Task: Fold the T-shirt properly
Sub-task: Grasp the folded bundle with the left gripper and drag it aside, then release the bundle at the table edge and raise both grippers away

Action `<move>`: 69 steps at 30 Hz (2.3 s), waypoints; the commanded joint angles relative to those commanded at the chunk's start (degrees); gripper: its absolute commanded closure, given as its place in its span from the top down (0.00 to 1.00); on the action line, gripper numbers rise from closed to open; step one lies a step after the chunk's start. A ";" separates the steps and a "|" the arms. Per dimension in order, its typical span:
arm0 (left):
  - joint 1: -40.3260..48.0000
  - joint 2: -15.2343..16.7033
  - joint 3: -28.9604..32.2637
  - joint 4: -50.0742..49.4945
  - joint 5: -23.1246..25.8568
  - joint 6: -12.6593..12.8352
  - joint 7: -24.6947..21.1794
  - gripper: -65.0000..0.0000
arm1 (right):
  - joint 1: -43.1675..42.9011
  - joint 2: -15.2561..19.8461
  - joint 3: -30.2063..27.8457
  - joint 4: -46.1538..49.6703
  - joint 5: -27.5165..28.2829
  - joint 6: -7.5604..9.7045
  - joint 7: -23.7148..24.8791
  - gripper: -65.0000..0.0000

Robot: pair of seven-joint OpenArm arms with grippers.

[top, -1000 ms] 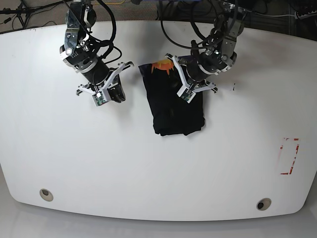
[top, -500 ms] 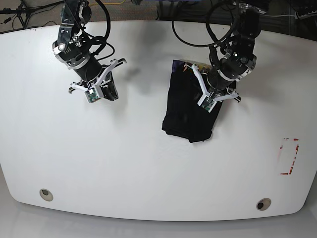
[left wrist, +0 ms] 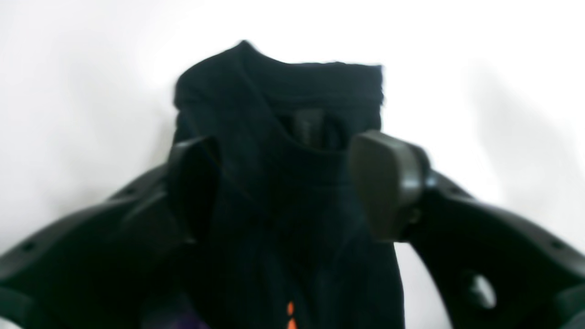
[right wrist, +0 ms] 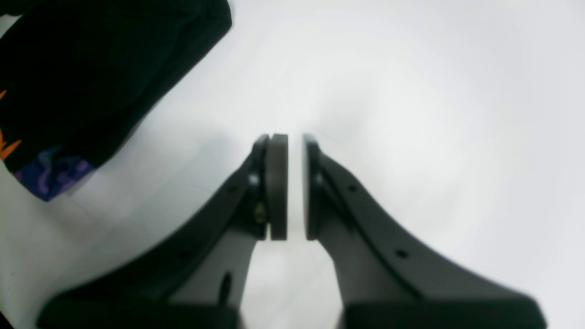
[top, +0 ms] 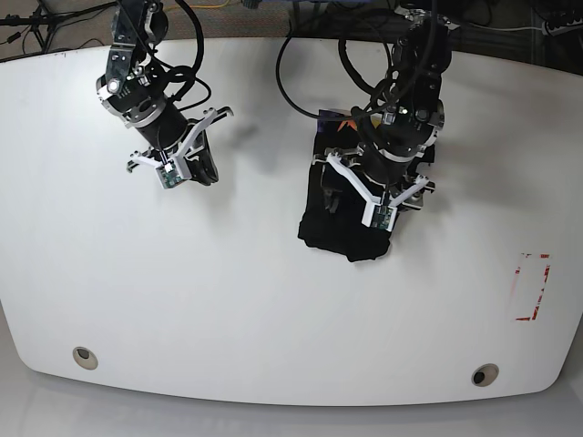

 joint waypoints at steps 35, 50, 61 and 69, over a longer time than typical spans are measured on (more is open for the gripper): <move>4.13 -24.79 -17.67 -22.68 -0.26 -7.47 -9.23 0.62 | -0.26 -0.35 -0.26 0.09 0.00 0.09 0.00 0.08; 2.90 -31.21 -33.41 -31.82 -0.09 -21.10 -9.49 0.61 | -0.18 -0.35 -1.23 0.09 0.00 0.09 0.00 0.08; -4.84 -37.89 -33.32 -40.88 -0.18 -25.32 -9.49 0.61 | -0.53 -0.26 -1.14 0.09 0.00 0.09 0.00 0.08; -5.36 -38.59 -33.49 -31.91 -0.18 -30.86 -5.80 0.61 | -0.09 -0.35 -1.32 0.18 0.00 0.09 0.00 0.08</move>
